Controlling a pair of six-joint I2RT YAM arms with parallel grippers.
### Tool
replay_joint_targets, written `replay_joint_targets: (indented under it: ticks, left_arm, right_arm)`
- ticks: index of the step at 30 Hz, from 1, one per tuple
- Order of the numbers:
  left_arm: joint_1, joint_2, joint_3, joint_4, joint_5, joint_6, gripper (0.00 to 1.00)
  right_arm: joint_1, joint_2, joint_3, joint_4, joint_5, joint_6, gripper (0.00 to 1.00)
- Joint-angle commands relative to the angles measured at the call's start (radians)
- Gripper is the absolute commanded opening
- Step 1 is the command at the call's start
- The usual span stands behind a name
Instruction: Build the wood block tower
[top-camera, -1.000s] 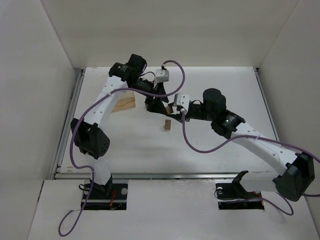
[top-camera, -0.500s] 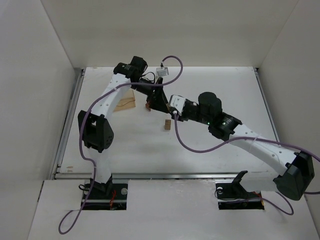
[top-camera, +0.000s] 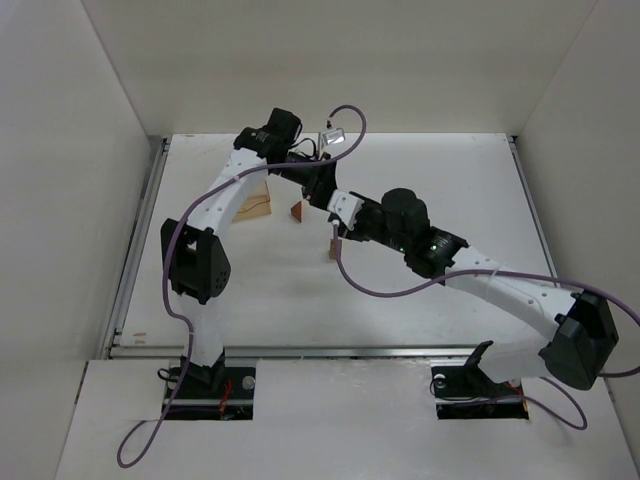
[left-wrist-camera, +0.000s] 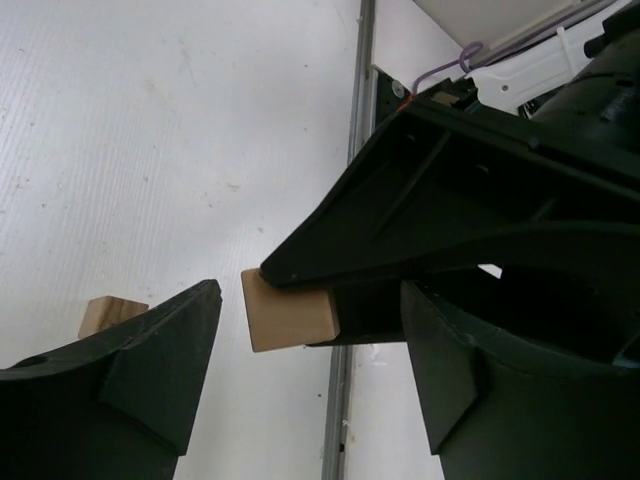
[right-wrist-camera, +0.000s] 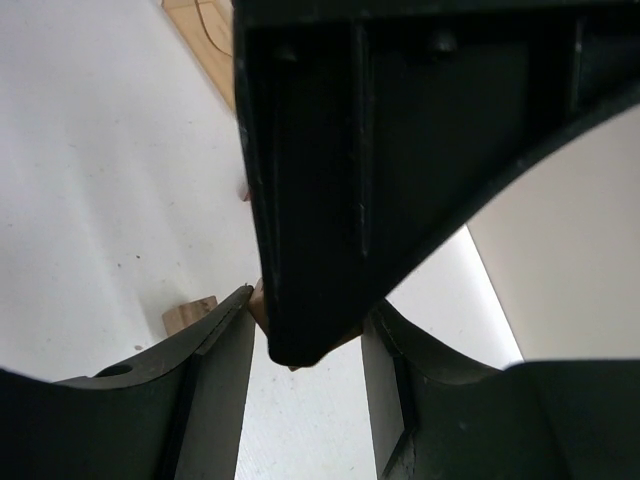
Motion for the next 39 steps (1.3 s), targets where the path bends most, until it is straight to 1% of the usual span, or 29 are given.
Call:
replay_joint_targets:
  ticks: [1,6,10,12,16,18,20,22,25,28,29,31,32,34,35,39]
  left_arm:
    - [-0.008,-0.065,-0.003,0.050,-0.027,-0.064,0.68]
    - [-0.008,-0.046,-0.014,-0.011,-0.058,-0.021,0.59]
    - [-0.008,-0.036,0.021,-0.088,-0.067,0.052,0.59]
    - [-0.008,-0.036,0.021,-0.097,-0.067,0.071,0.59]
    - [-0.008,-0.036,0.032,-0.088,-0.077,0.046,0.52]
    - [-0.008,-0.036,0.032,-0.079,-0.077,0.034,0.46]
    - [-0.008,-0.036,0.021,-0.050,-0.077,0.005,0.45]
    - [-0.008,-0.036,0.021,-0.050,-0.086,-0.004,0.41]
    - [-0.008,-0.027,0.021,-0.050,-0.086,-0.013,0.38]
    - [-0.008,-0.027,0.021,-0.039,-0.095,-0.024,0.26]
    - [-0.008,-0.027,0.021,-0.039,-0.095,-0.024,0.15]
    - [-0.008,-0.018,0.021,-0.028,-0.095,-0.037,0.03]
    - [-0.008,-0.018,0.021,-0.028,-0.107,-0.037,0.00]
    - [0.001,-0.018,0.012,-0.028,-0.119,-0.050,0.00]
    - [0.001,-0.018,0.012,-0.028,-0.103,-0.050,0.00]
    - [0.039,-0.007,0.012,-0.008,-0.066,-0.075,0.00]
  right_arm:
    - [0.014,-0.002,0.019,0.076,0.012,-0.002,0.00]
    - [0.014,0.007,0.029,0.076,0.022,-0.002,0.00]
    - [0.014,0.016,0.049,0.067,0.054,-0.002,0.00]
    - [0.014,0.027,0.049,0.067,0.063,-0.002,0.00]
    - [0.014,0.036,0.059,0.057,0.034,-0.002,0.00]
    - [0.023,0.036,0.059,0.057,0.022,0.007,0.00]
    - [0.023,0.036,0.059,0.057,0.022,0.007,0.00]
    - [0.023,0.036,0.059,0.057,0.022,0.007,0.00]
    - [0.023,0.036,0.059,0.057,0.022,0.007,0.00]
    - [0.023,0.046,0.059,0.057,0.022,0.007,0.00]
    - [0.032,0.046,0.059,0.057,0.022,0.007,0.00]
    - [0.032,0.046,0.059,0.057,0.022,0.007,0.00]
    - [0.032,0.046,0.059,0.057,0.022,0.018,0.00]
    - [0.032,0.055,0.059,0.068,0.038,0.039,0.00]
    - [0.032,0.055,0.059,0.077,0.049,0.068,0.00]
    - [0.032,0.064,0.069,0.091,0.081,0.127,0.09]
